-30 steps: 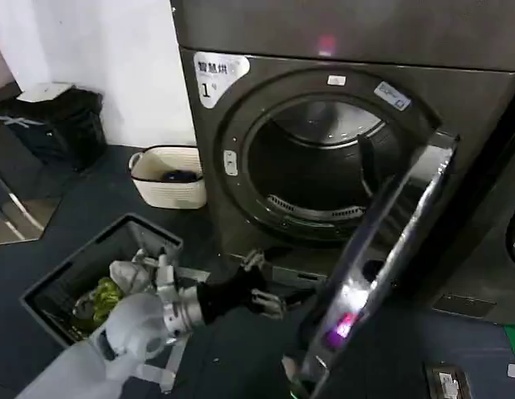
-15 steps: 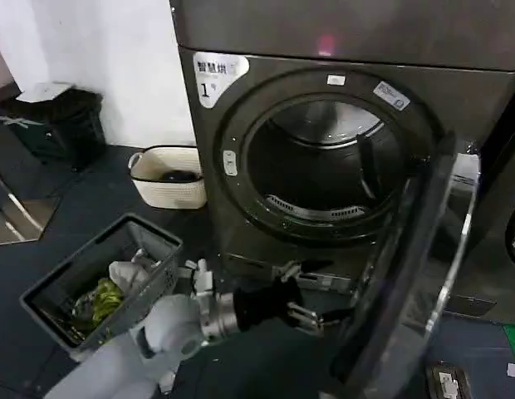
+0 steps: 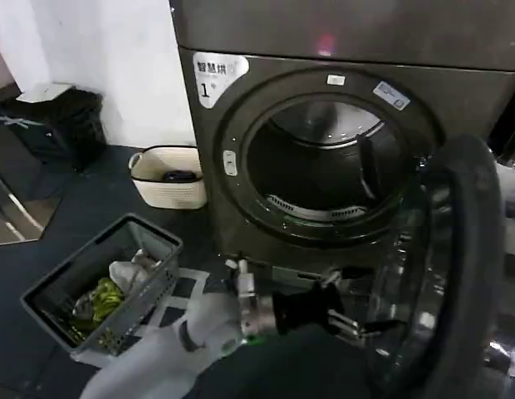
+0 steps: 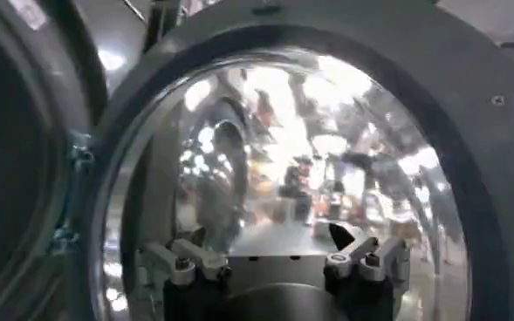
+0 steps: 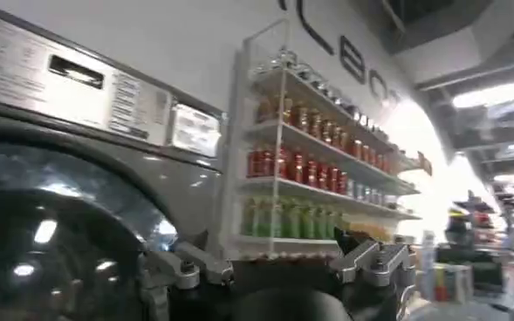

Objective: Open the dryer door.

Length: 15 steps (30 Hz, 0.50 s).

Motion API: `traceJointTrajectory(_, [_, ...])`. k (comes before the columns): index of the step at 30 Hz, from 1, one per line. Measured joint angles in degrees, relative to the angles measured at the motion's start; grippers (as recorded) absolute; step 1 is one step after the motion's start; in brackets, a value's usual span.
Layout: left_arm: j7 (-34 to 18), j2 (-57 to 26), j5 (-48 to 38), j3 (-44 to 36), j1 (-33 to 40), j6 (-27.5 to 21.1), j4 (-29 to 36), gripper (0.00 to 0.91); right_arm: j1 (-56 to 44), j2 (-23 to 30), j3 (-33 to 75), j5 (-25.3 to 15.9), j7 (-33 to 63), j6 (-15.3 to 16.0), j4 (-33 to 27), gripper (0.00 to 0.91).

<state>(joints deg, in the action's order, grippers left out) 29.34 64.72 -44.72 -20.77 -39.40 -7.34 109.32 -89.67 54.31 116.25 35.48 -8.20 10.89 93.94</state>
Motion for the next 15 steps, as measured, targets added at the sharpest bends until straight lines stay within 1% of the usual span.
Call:
traceJointTrajectory(6, [0.34,4.08,0.94,-4.47,3.76,1.67,-4.46,0.907,-1.61,0.52,2.48,-0.31,0.56,0.61,0.08,0.907])
traceJointTrajectory(15, [0.26,11.04,1.7,-9.29,8.3,2.78,-10.12,0.907,-4.28,1.31,7.22,-2.16,0.54,-1.93,-0.98,0.907])
